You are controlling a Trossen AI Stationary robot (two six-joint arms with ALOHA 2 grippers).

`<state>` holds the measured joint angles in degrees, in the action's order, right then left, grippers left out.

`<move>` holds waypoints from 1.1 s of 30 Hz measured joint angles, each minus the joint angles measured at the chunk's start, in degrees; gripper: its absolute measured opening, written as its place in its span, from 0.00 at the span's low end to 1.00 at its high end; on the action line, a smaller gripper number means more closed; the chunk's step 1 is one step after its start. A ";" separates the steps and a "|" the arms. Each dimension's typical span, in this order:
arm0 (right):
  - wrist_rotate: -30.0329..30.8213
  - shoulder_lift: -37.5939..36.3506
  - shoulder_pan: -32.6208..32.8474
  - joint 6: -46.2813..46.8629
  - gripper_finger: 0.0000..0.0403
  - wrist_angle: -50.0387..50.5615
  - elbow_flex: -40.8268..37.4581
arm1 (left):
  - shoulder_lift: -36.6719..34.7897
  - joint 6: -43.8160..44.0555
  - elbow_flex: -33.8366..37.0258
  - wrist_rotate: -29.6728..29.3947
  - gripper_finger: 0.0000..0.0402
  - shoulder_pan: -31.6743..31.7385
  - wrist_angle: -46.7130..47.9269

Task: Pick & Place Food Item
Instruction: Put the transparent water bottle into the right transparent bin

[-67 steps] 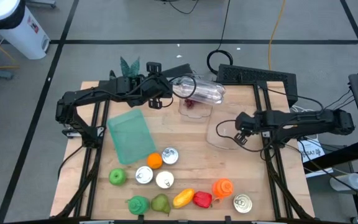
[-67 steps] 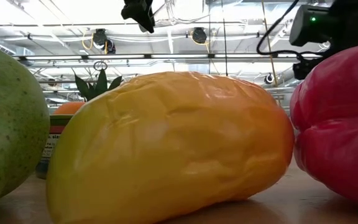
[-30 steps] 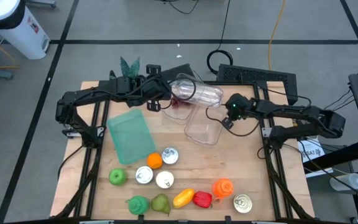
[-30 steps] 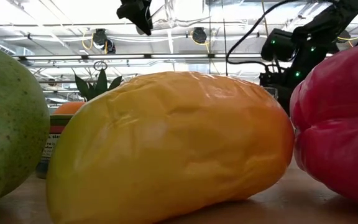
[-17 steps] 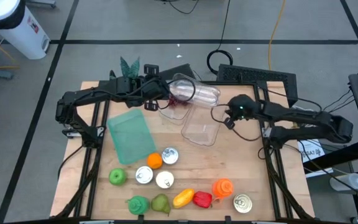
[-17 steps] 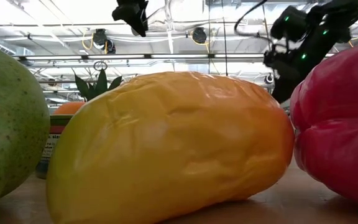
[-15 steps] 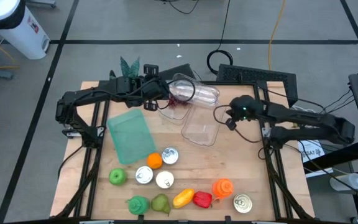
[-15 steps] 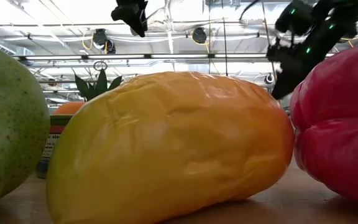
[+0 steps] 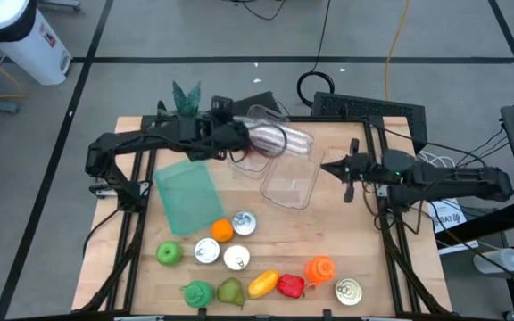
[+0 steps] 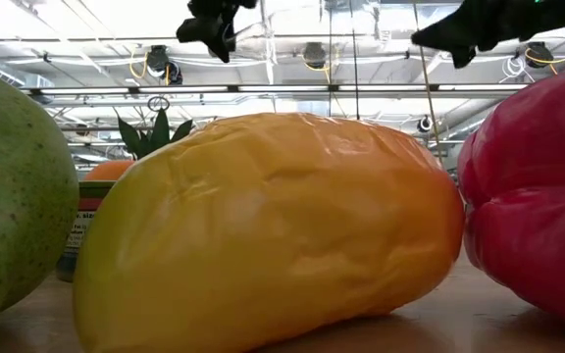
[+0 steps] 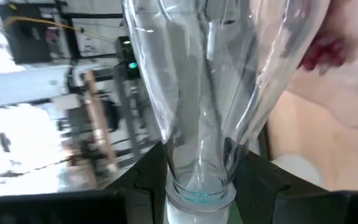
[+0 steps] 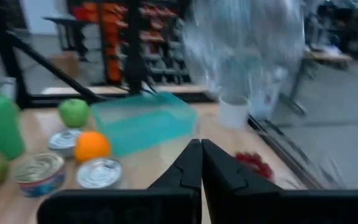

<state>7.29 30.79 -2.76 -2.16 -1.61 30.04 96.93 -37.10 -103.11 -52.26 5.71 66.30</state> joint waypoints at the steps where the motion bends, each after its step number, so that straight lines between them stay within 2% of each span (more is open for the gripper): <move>1: 0.06 -0.43 0.92 -0.20 0.00 -0.39 -0.21 | 0.78 -1.41 0.00 -1.49 0.33 -0.74 -0.02; 7: 0.11 -1.06 4.65 -2.11 0.00 -1.01 -0.64 | 7.40 -10.15 0.00 -10.35 0.33 -3.72 -0.45; 15: 0.11 -0.85 5.72 -3.49 0.00 -3.80 -0.65 | 15.22 -17.08 0.02 -19.91 0.33 -3.28 -3.90; 23: 0.14 -0.64 5.68 -3.20 0.00 -3.91 -1.05 | 18.10 -31.82 0.00 -21.59 0.33 -1.96 -15.20; 33: 0.13 -0.61 5.68 -3.18 0.00 -4.22 -2.77 | 20.24 -35.53 -0.03 -19.77 0.33 0.69 -21.51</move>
<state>7.42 30.17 2.92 -5.34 -5.82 27.26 117.17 -72.63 -103.14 -72.02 6.39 44.79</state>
